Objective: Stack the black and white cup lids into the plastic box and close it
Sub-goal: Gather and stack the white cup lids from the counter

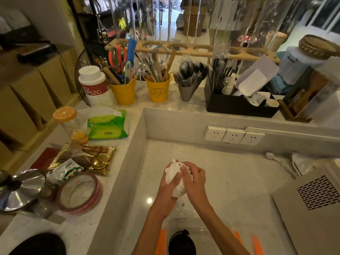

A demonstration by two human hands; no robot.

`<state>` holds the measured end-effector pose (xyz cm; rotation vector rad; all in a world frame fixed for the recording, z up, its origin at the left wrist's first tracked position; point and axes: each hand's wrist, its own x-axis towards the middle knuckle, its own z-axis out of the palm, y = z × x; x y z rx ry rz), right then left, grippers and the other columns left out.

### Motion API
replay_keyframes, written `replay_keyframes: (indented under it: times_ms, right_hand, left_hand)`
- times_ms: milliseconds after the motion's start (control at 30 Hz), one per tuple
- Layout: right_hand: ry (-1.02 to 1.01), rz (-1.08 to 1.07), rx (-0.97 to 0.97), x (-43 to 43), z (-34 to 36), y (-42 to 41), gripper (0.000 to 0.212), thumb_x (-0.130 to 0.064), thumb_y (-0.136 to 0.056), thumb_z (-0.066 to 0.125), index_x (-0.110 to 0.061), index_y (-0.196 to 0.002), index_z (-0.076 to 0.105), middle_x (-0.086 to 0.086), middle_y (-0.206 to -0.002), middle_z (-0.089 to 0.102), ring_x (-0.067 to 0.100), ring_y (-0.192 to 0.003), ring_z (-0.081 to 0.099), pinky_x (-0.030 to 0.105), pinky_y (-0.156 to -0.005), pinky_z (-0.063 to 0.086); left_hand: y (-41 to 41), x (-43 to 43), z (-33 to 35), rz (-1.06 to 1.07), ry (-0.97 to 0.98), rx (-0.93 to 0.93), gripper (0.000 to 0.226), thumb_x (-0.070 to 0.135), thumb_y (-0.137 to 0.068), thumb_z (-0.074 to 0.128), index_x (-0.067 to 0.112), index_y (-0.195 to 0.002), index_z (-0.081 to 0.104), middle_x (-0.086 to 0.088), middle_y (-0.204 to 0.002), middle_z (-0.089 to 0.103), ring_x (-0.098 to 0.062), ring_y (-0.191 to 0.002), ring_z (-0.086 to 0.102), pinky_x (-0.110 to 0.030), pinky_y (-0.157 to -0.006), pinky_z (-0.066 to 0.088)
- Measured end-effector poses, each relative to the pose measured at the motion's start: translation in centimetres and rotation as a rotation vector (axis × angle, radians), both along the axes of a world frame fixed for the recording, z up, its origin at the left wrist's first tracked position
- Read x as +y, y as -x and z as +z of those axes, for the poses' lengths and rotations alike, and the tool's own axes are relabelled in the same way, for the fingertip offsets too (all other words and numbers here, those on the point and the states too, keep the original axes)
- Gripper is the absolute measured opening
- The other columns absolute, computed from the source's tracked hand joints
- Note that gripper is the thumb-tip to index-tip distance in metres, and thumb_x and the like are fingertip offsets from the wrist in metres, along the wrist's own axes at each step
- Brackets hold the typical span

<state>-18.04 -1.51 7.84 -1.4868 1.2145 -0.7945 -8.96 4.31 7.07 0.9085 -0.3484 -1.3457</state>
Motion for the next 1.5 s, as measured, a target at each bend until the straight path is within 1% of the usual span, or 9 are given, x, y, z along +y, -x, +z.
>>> replay_keyframes:
  times_ms: [133,500,700,767,867,1033,1133,1267,1500]
  right_hand:
    - [0.169,0.145,0.104,1.0,-1.2,0.2,0.037,-0.059,-0.092,0.038,-0.046,-0.123,0.054,-0.005,-0.123,0.042,0.011,-0.118,0.042,0.024,-0.099,0.041]
    - [0.208,0.55,0.307,-1.0,-1.8,0.7,0.027,-0.055,-0.099,0.033,-0.057,-0.123,0.046,-0.014,-0.122,0.031,0.007,-0.122,0.027,0.026,-0.102,0.03]
    - [0.059,0.514,0.196,-2.9,-2.8,0.6,0.032,-0.054,-0.101,0.031,-0.053,-0.127,0.049,-0.008,-0.137,0.038,0.004,-0.124,0.046,0.028,-0.105,0.042]
    - [0.058,0.508,0.481,-4.3,-4.6,1.1,0.041,-0.048,-0.1,0.043,-0.045,-0.14,0.041,0.008,-0.149,0.033,0.02,-0.13,0.048,0.041,-0.11,0.042]
    - [-0.014,0.841,1.041,-4.9,-8.4,2.5,0.08,-0.051,-0.087,0.062,-0.046,-0.152,0.015,0.009,-0.161,0.01,0.036,-0.146,0.017,0.054,-0.116,0.029]
    - [0.126,0.931,1.174,-3.6,-10.9,3.5,0.077,-0.042,-0.086,0.067,-0.042,-0.15,0.024,0.006,-0.157,0.019,0.033,-0.142,0.019,0.047,-0.11,0.04]
    - [0.049,0.746,0.999,-4.3,-8.4,2.8,0.08,-0.039,-0.084,0.071,-0.035,-0.15,0.028,0.009,-0.15,0.032,0.034,-0.135,0.034,0.043,-0.107,0.042]
    - [-0.269,0.574,0.328,-3.8,-1.8,1.7,0.065,-0.055,-0.078,0.073,-0.05,-0.134,0.04,-0.001,-0.136,0.052,0.018,-0.115,0.059,0.027,-0.081,0.059]
    - [-0.122,0.596,0.149,0.1,3.8,1.6,0.065,-0.063,-0.068,0.077,-0.064,-0.126,0.046,-0.024,-0.115,0.059,0.003,-0.095,0.069,0.016,-0.071,0.057]
  left_hand:
    - [-1.0,0.8,-0.1,-0.014,0.033,0.163,0.084,0.047,-0.073,0.084,0.022,-0.145,0.05,-0.017,-0.142,0.059,-0.037,-0.132,0.055,-0.048,-0.101,0.054]
    - [-2.5,2.1,-1.4,-0.106,-0.089,0.318,0.05,0.023,-0.082,0.079,0.004,-0.127,0.067,-0.025,-0.128,0.066,-0.038,-0.115,0.067,-0.057,-0.094,0.054]
    - [-3.7,2.3,-1.3,-0.061,-0.071,0.368,0.043,0.02,-0.082,0.076,0.011,-0.124,0.069,-0.022,-0.125,0.068,-0.04,-0.11,0.067,-0.062,-0.095,0.049]
    - [-4.1,2.2,-1.3,-0.009,-0.105,0.355,0.053,0.02,-0.084,0.071,0.015,-0.136,0.059,-0.019,-0.132,0.064,-0.04,-0.115,0.063,-0.061,-0.094,0.049]
    - [-4.7,3.0,-2.2,0.071,-0.176,0.37,0.061,0.019,-0.082,0.072,0.017,-0.141,0.054,-0.019,-0.131,0.064,-0.04,-0.112,0.063,-0.06,-0.092,0.05]
    - [-5.3,4.5,-4.4,0.146,-0.2,0.424,0.056,0.019,-0.083,0.075,0.02,-0.136,0.056,-0.017,-0.128,0.063,-0.04,-0.115,0.058,-0.059,-0.087,0.053]
    - [-5.1,5.0,-4.6,0.172,-0.221,0.363,0.054,0.027,-0.086,0.072,0.019,-0.137,0.055,-0.014,-0.131,0.061,-0.037,-0.12,0.055,-0.061,-0.09,0.053]
    - [-4.6,4.9,-3.0,0.179,-0.226,0.015,0.076,0.055,-0.072,0.077,0.032,-0.14,0.053,-0.007,-0.145,0.055,-0.034,-0.13,0.053,-0.063,-0.097,0.051]
    - [-2.6,3.7,0.1,0.055,-0.025,-0.224,0.103,0.071,-0.061,0.078,0.036,-0.15,0.04,-0.008,-0.149,0.052,-0.042,-0.13,0.055,-0.07,-0.101,0.045]
